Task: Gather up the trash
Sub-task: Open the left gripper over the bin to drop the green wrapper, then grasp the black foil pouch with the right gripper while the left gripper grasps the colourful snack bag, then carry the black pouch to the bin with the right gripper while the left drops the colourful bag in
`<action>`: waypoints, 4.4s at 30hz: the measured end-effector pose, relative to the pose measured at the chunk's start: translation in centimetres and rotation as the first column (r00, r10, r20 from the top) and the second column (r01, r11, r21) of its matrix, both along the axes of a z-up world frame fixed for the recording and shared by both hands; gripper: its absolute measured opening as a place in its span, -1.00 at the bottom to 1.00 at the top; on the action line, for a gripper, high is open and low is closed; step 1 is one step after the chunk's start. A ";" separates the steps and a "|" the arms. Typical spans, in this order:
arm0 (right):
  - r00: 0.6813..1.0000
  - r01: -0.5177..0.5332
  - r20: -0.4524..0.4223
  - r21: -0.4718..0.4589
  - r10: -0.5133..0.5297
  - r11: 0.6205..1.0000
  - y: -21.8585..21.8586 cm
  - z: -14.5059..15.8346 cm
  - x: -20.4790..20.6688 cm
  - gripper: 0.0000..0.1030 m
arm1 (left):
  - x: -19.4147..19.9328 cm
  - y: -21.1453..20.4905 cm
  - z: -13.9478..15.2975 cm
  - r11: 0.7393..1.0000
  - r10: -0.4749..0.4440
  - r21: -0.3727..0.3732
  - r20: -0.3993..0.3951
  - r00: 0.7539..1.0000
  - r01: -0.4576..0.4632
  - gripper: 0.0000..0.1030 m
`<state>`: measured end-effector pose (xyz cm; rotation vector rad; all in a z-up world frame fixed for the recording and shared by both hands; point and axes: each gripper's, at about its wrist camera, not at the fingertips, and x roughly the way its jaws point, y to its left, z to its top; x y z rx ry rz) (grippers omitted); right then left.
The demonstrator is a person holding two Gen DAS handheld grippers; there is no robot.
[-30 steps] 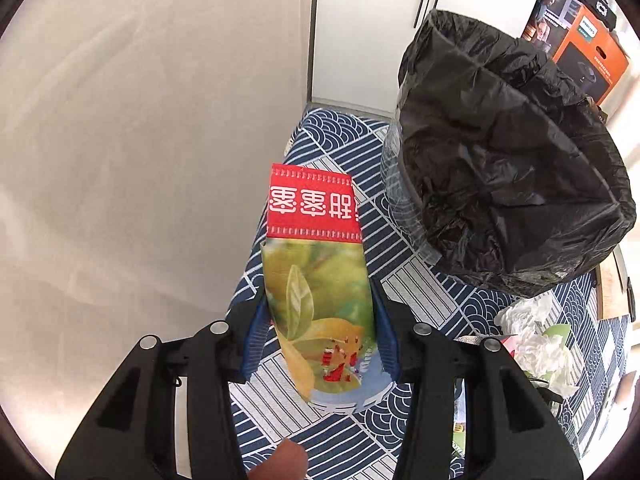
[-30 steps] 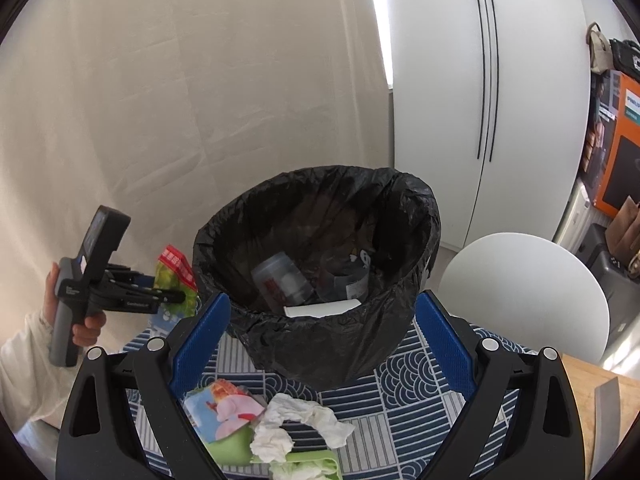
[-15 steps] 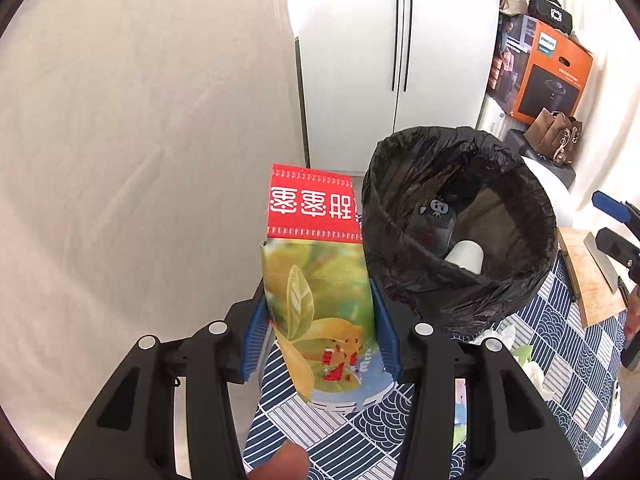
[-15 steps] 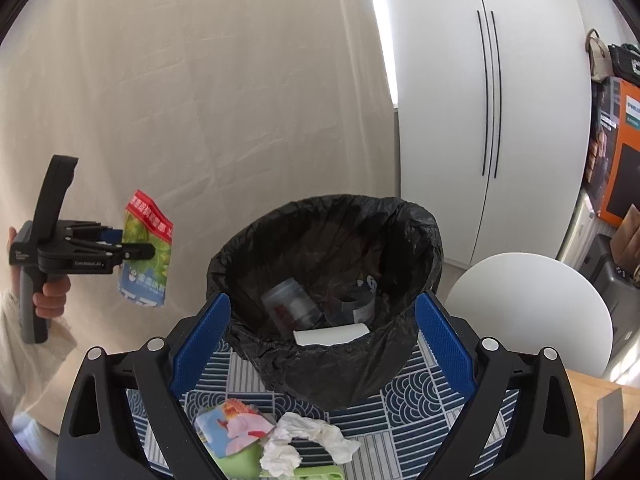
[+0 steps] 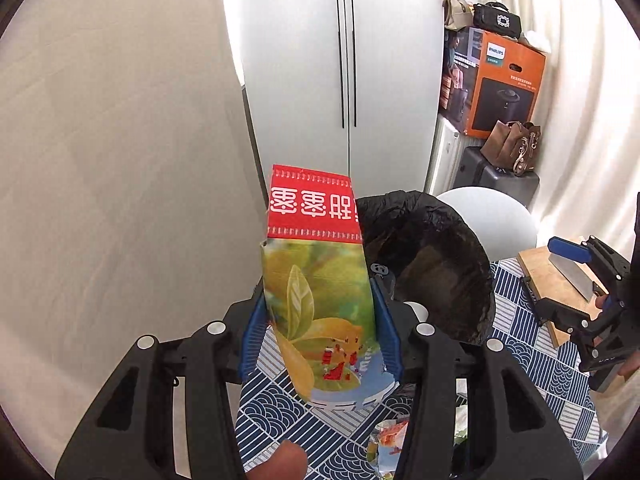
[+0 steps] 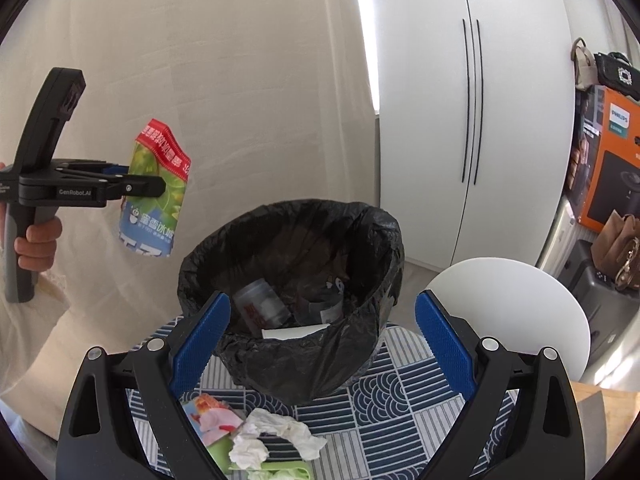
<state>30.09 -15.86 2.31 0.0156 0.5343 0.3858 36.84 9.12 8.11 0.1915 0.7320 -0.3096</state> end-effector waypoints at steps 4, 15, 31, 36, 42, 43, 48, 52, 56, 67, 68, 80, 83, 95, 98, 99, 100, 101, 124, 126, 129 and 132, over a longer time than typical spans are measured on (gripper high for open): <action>1.000 0.009 -0.007 0.014 -0.009 1.000 -0.6 -0.3 0.0 0.74 | 1.5 -1.3 -0.1 0.999 -0.007 -0.042 0.040 0.999 0.009 0.64; 0.999 0.021 -0.029 0.026 -0.020 0.999 -1.2 -1.2 -0.8 0.74 | -0.3 -1.3 -0.4 0.998 -0.031 -0.049 0.027 0.999 0.032 0.89; 0.994 -0.042 -0.105 -0.059 0.036 0.997 -0.3 -4.1 -5.8 0.74 | -5.6 1.9 -5.2 0.998 0.055 -0.026 -0.108 0.993 -0.059 0.89; 0.986 -0.072 -0.159 -0.092 0.057 0.993 -0.1 -6.0 -8.0 0.74 | -7.0 2.5 -7.1 0.996 0.081 -0.024 -0.152 0.985 -0.086 0.89; 0.975 -0.117 -0.202 -0.132 0.089 0.984 0.1 -7.7 -10.3 0.73 | -8.6 3.1 -9.5 0.992 0.115 -0.025 -0.221 0.969 -0.123 0.89; 0.973 -0.127 -0.208 -0.142 0.096 0.982 0.2 -8.0 -10.7 0.73 | -8.8 3.2 -9.8 0.991 0.120 -0.023 -0.229 0.966 -0.129 0.89; 0.959 -0.186 -0.247 -0.162 0.142 0.969 0.9 -9.3 -12.2 0.73 | -10.0 3.0 -11.7 0.990 0.140 0.011 -0.272 0.952 -0.142 0.89; 0.941 -0.241 -0.285 -0.183 0.183 0.953 2.1 -10.8 -13.2 0.73 | -10.5 2.6 -13.7 0.990 0.137 0.037 -0.333 0.933 -0.133 0.89; 0.919 -0.299 -0.323 -0.205 0.224 0.932 3.3 -12.3 -13.9 0.72 | -11.2 2.0 -15.7 0.990 0.138 0.071 -0.375 0.917 -0.120 0.89; 0.868 -0.413 -0.388 -0.220 0.309 0.884 6.2 -15.0 -14.8 0.73 | -11.9 1.5 -19.9 0.989 0.144 0.078 -0.463 0.875 -0.122 0.89; 0.864 -0.420 -0.393 -0.221 0.314 0.880 6.4 -15.2 -14.7 0.72 | -11.9 1.4 -20.1 0.990 0.139 0.079 -0.465 0.874 -0.115 0.89; 0.852 -0.434 -0.425 -0.245 0.307 0.867 7.8 -17.2 -14.0 0.72 | -9.6 -1.6 -21.6 0.998 0.016 0.055 -0.551 0.834 0.017 0.89; 0.854 -0.424 -0.431 -0.249 0.292 0.871 7.9 -17.4 -13.5 0.71 | -8.7 -2.2 -22.4 0.999 -0.013 0.031 -0.584 0.812 0.038 0.89; 0.853 -0.416 -0.444 -0.262 0.274 0.871 8.7 -18.0 -12.7 0.42 | -6.7 -2.2 -25.1 1.000 -0.016 -0.029 -0.682 0.731 -0.006 0.89; 0.861 -0.409 -0.433 -0.279 0.266 0.869 8.8 -17.9 -12.8 0.21 | -6.5 -1.8 -25.5 0.998 -0.022 -0.058 -0.701 0.713 -0.027 0.91; 0.861 -0.406 -0.434 -0.275 0.265 0.872 8.8 -17.8 -12.7 0.15 | -6.4 -1.6 -25.7 0.996 -0.025 -0.076 -0.714 0.700 -0.042 0.91; 0.861 -0.404 -0.435 -0.269 0.264 0.874 8.6 -17.7 -12.7 0.05 | -6.2 -1.1 -25.9 0.993 -0.028 -0.097 -0.728 0.685 -0.063 0.91; 0.862 -0.401 -0.434 -0.269 0.262 0.876 8.5 -17.6 -12.7 0.05 | -6.2 -0.7 -26.2 0.989 -0.033 -0.119 -0.742 0.669 -0.084 0.91; 0.877 -0.352 -0.416 -0.218 0.239 0.910 5.9 -15.5 -15.1 -0.14 | -8.6 1.0 -24.3 0.971 -0.051 -0.193 -0.744 0.667 -0.141 0.23; 0.883 -0.343 -0.405 -0.212 0.237 0.915 5.5 -15.1 -15.4 -0.14 | -9.0 1.5 -23.5 0.973 -0.034 -0.181 -0.733 0.679 -0.146 0.23; 0.892 -0.326 -0.387 -0.198 0.232 0.924 5.0 -14.6 -15.7 -0.14 | -9.3 2.6 -22.3 0.975 -0.010 -0.159 -0.725 0.689 -0.153 0.23; 0.904 -0.303 -0.365 -0.183 0.222 0.935 4.2 -13.9 -15.9 -0.14 | -9.5 3.5 -21.1 0.978 0.024 -0.128 -0.717 0.697 -0.165 0.23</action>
